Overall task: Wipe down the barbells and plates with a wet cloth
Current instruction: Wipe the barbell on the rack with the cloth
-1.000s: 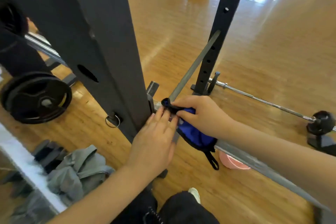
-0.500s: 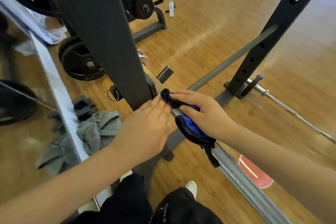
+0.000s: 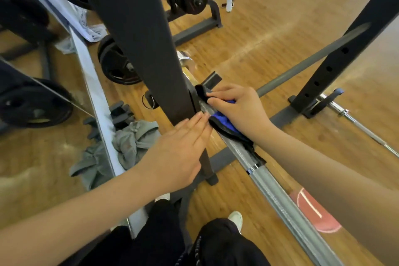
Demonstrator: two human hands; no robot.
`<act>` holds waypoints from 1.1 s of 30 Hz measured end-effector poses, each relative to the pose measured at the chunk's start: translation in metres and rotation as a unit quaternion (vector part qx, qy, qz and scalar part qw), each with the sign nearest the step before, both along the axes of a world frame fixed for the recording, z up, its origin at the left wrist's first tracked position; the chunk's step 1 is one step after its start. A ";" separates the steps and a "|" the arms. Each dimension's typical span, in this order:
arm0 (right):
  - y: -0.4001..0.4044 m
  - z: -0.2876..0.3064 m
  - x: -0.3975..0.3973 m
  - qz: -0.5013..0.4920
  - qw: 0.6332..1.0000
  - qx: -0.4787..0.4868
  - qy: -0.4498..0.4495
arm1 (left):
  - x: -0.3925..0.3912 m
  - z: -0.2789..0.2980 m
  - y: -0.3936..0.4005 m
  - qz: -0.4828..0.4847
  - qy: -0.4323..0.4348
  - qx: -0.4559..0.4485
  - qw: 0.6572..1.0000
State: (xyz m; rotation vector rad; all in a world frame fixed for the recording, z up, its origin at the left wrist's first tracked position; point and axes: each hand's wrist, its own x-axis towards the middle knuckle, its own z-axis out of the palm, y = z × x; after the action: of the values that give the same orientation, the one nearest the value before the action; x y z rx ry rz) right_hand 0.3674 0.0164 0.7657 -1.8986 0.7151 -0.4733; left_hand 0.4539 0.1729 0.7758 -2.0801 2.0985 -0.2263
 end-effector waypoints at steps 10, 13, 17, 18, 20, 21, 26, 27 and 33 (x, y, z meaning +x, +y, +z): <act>-0.016 0.005 0.011 0.016 0.996 -0.068 -0.048 | 0.006 0.009 -0.004 -0.031 -0.027 0.008 0.999; -0.011 -0.006 0.018 0.094 0.992 -0.067 -0.043 | 0.005 0.008 0.000 -0.031 -0.006 0.030 0.999; -0.021 -0.019 -0.002 0.156 0.975 -0.139 -0.072 | 0.008 -0.002 0.014 -0.059 -0.004 0.055 0.997; -0.024 -0.020 -0.006 0.174 0.967 -0.169 -0.082 | 0.009 -0.002 0.016 -0.069 -0.005 0.055 0.996; -0.030 -0.017 -0.011 0.212 0.947 -0.225 -0.092 | 0.011 -0.001 0.020 -0.080 -0.005 0.044 0.996; -0.033 -0.015 -0.010 0.221 0.936 -0.257 -0.093 | 0.011 0.001 0.020 -0.078 -0.007 0.038 0.996; -0.043 -0.011 0.030 0.162 0.892 -0.411 -0.092 | 0.009 0.004 0.010 -0.067 -0.016 0.022 0.997; -0.041 -0.014 0.036 0.178 0.883 -0.425 -0.094 | 0.008 0.003 0.007 -0.076 -0.016 0.018 0.997; -0.045 -0.020 0.018 0.249 0.905 -0.329 -0.107 | 0.011 0.004 -0.007 -0.110 -0.010 0.002 0.994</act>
State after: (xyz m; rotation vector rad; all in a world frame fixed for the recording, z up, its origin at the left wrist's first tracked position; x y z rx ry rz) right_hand 0.3853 -0.0281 0.7457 -2.4962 -0.1248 -0.6265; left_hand 0.4646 0.1664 0.7799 -1.8341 2.3147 -0.2707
